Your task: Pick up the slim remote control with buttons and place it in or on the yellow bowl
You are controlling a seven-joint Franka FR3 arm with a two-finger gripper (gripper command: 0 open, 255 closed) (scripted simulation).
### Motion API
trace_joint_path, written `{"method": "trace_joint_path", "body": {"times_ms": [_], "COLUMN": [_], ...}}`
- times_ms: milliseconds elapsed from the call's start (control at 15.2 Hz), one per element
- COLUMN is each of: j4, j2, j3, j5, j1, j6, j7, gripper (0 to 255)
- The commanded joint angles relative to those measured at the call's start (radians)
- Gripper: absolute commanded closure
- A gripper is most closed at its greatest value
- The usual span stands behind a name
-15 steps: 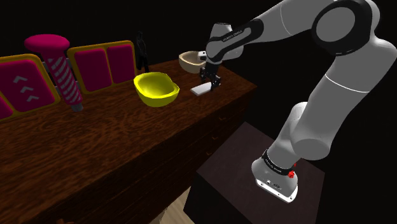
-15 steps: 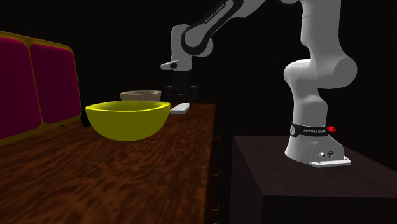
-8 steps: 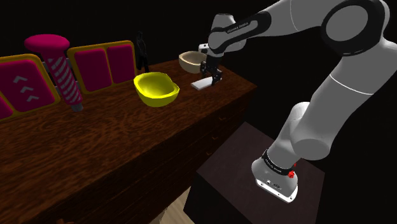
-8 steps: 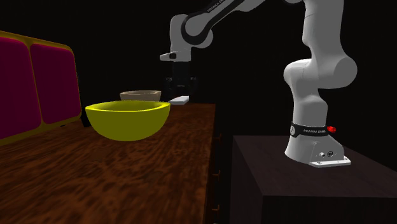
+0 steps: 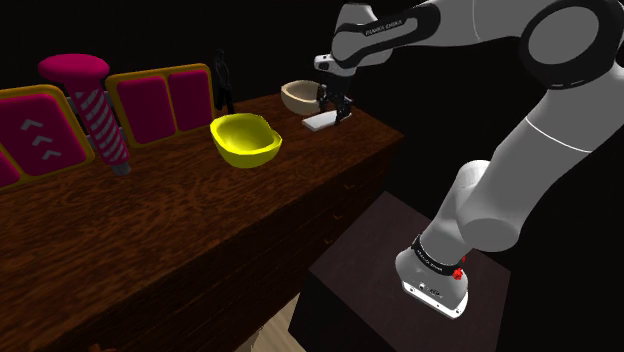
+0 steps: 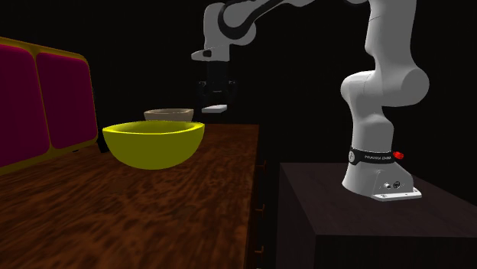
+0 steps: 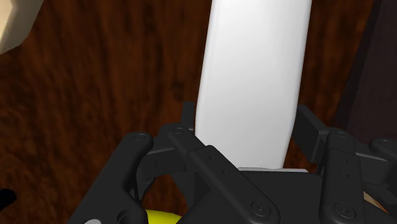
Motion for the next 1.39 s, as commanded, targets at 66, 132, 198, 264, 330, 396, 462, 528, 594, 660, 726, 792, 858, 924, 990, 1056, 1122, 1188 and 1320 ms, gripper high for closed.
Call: {"method": "trace_joint_path", "body": {"times_ms": [66, 132, 198, 264, 330, 396, 462, 528, 594, 660, 726, 792, 858, 924, 990, 1056, 1122, 1188, 1320], "j4": [0.024, 0.033, 0.042, 0.052, 0.061, 0.071, 0.081, 0.091, 0.095, 0.106, 0.117, 0.130, 0.144, 0.160, 0.176, 0.194, 0.212, 0.232, 0.276], "j2": [-0.017, -0.022, -0.027, -0.031, -0.036, -0.040, -0.043, -0.047, -0.048, -0.037, -0.025, -0.013, 0.001, 0.016, 0.031, 0.047, 0.063, 0.081, 0.118], "j3": [0.002, 0.003, 0.004, 0.005, 0.005, 0.006, 0.007, 0.008, 0.008, 0.020, 0.031, 0.042, 0.053, 0.064, 0.074, 0.084, 0.094, 0.103, 0.122], "j5": [-0.008, -0.011, -0.013, -0.015, -0.017, -0.018, -0.020, -0.021, -0.022, -0.015, -0.008, -0.001, 0.006, 0.014, 0.021, 0.028, 0.035, 0.042, 0.057], "j1": [0.000, 0.000, 0.001, 0.001, 0.001, 0.001, 0.001, 0.002, 0.002, 0.013, 0.023, 0.034, 0.044, 0.054, 0.064, 0.074, 0.084, 0.093, 0.111], "j6": [-0.040, -0.053, -0.067, -0.080, -0.093, -0.107, -0.120, -0.133, -0.139, -0.140, -0.141, -0.142, -0.144, -0.146, -0.149, -0.152, -0.155, -0.159, -0.167], "j7": [0.006, 0.008, 0.009, 0.011, 0.013, 0.014, 0.015, 0.017, 0.017, 0.036, 0.055, 0.073, 0.091, 0.109, 0.126, 0.143, 0.160, 0.176, 0.208], "gripper": [255, 255, 255, 255, 255, 255, 255, 255, 255, 255, 255, 255, 255, 255, 255, 255, 255, 255, 255]}}
